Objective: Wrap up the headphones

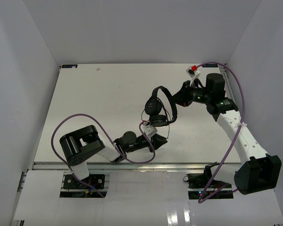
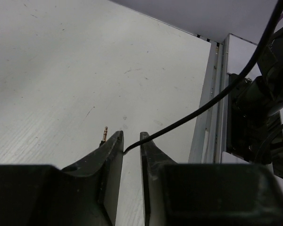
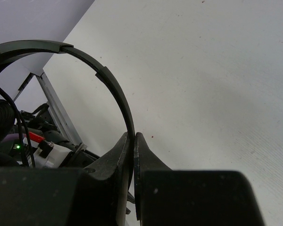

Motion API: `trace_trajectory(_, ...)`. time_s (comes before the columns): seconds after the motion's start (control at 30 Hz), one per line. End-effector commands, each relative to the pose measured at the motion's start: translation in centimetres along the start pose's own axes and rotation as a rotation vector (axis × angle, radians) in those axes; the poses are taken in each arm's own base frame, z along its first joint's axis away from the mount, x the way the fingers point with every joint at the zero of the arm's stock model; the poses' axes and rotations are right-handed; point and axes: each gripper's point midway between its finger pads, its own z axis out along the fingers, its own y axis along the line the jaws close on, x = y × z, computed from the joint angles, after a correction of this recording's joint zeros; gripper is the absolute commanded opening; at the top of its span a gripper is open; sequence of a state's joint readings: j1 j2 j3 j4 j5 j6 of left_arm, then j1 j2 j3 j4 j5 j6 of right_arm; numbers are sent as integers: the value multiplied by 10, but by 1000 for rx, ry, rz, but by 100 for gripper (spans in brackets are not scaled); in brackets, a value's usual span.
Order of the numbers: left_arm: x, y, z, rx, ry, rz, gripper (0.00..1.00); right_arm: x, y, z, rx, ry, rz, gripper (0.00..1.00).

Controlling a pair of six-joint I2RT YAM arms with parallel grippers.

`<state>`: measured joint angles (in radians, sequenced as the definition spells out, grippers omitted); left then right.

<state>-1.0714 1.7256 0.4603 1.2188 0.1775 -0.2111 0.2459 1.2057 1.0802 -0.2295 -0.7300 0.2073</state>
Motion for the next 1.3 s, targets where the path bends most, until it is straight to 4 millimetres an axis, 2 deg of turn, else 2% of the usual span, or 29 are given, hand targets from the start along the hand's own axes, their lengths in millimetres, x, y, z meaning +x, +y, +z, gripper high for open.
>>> trace_trajectory(0.0, -19, -17, 5, 77, -73, -14, 27, -9, 10, -3, -40, -37, -11, 8)
trace_trajectory(0.13, -21, -17, 6, 75, -81, -15, 11, -8, 9, -3, -37, -37, -16, 8)
trace_trajectory(0.27, -24, -13, 3, 54, -93, -15, 1, -7, 9, -4, -34, -37, -18, 8)
trace_trajectory(0.4, -21, -8, -8, 15, -97, -16, 0, -7, 9, -5, -32, -34, -25, 8)
trace_trajectory(0.57, -9, 3, -32, -47, -71, -15, 0, -12, 15, -9, -53, -34, -64, 8)
trace_trajectory(0.77, 1, 26, -66, -136, -18, -16, 0, -13, 29, -17, -111, -12, -166, 8)
trace_trajectory(0.87, -1, 41, -76, -172, 29, -17, 0, -8, 34, -21, -145, 11, -245, 8)
trace_trajectory(0.93, -16, 54, -82, -201, 24, -18, 0, 0, 37, -24, -158, 36, -279, 8)
trace_trajectory(1.0, -15, 61, -86, -203, 82, -23, 0, 5, 37, -26, -171, 52, -358, 8)
trace_trajectory(1.07, -28, 70, -91, -219, 85, -19, 0, 16, 38, -27, -172, 89, -384, 8)
trace_trajectory(1.27, -30, 72, -97, -203, 256, -59, 0, 45, 10, -22, -80, 192, -509, 8)
